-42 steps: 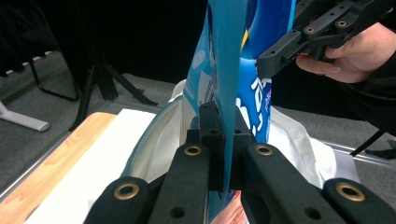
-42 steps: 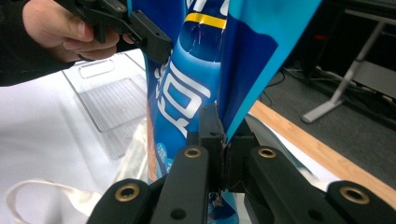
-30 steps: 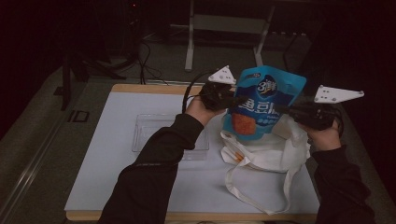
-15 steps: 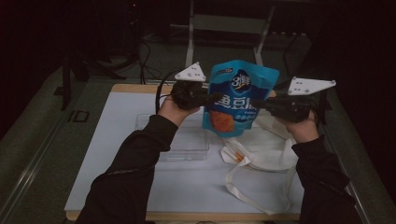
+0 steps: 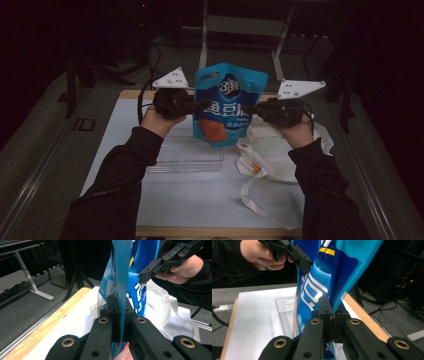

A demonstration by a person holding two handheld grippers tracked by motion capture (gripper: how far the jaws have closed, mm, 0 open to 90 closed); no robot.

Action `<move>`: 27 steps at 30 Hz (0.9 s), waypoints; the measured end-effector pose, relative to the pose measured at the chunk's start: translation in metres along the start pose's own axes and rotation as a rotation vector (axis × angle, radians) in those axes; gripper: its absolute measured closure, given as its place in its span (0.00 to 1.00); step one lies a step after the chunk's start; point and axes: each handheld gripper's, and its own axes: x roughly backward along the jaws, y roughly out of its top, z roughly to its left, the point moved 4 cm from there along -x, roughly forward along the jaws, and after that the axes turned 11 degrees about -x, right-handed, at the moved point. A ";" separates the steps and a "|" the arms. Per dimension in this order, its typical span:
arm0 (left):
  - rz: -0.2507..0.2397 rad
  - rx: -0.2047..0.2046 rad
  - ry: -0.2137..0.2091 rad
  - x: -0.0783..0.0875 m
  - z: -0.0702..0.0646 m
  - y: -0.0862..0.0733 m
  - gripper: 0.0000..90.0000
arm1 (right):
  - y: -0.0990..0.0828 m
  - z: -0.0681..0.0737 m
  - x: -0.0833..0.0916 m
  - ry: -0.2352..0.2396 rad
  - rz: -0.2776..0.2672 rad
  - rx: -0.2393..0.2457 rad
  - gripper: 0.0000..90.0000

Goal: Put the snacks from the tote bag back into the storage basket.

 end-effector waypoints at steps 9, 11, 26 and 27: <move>-0.009 0.028 0.044 0.043 0.008 -0.023 1.00 | 0.015 0.018 -0.041 0.062 0.011 0.027 0.99; -0.008 0.037 0.055 0.051 0.010 -0.029 1.00 | 0.018 0.021 -0.050 0.076 0.012 0.031 0.99; 0.014 0.097 0.105 0.069 0.019 -0.081 1.00 | 0.002 0.026 -0.107 0.124 0.039 0.013 0.99; 0.017 0.105 0.103 0.068 0.019 -0.085 1.00 | 0.000 0.026 -0.110 0.122 0.043 0.015 0.99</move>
